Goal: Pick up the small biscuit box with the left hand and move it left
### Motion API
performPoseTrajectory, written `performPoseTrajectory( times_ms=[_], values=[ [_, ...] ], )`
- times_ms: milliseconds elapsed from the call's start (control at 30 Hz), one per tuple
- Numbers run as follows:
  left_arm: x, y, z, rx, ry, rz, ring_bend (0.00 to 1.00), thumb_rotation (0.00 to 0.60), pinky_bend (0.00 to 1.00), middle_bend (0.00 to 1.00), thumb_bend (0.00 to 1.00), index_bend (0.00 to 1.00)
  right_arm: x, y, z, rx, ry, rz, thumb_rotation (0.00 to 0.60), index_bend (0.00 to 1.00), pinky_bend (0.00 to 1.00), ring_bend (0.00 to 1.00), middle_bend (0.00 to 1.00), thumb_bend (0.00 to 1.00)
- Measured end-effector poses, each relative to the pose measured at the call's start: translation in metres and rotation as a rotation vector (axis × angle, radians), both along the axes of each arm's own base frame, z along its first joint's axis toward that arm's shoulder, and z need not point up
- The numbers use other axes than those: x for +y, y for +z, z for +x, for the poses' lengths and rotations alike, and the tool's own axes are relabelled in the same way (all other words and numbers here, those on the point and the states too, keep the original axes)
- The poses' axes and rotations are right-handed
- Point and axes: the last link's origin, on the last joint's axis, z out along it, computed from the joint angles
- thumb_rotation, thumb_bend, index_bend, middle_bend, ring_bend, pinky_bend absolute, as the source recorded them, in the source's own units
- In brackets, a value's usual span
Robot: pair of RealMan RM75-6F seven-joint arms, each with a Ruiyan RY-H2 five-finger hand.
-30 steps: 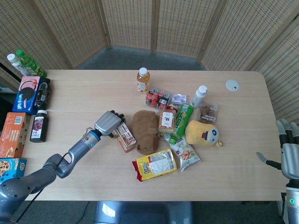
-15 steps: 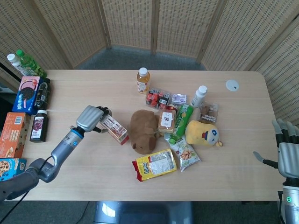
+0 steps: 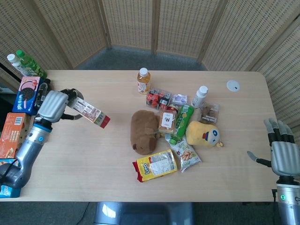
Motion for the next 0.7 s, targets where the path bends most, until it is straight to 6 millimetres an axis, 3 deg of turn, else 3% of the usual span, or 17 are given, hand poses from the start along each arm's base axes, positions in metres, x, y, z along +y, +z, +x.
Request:
performPoseTrajectory(
  times_ms=[233, 700],
  values=[
    [0.004, 0.048, 0.019, -0.136, 0.015, 0.079, 0.97, 0.600, 0.80, 0.98, 0.07, 0.91, 0.004, -0.002, -0.001, -0.011, 0.002, 0.002, 0.452, 0.00, 0.00, 0.00, 0.03, 0.00],
    [0.006, 0.064, 0.039, -0.198, -0.004, 0.114, 0.97, 0.600, 0.80, 0.98, 0.07, 0.91, 0.017, 0.005, -0.006, -0.020, 0.000, -0.019, 0.449, 0.00, 0.00, 0.00, 0.03, 0.00]
  ],
)
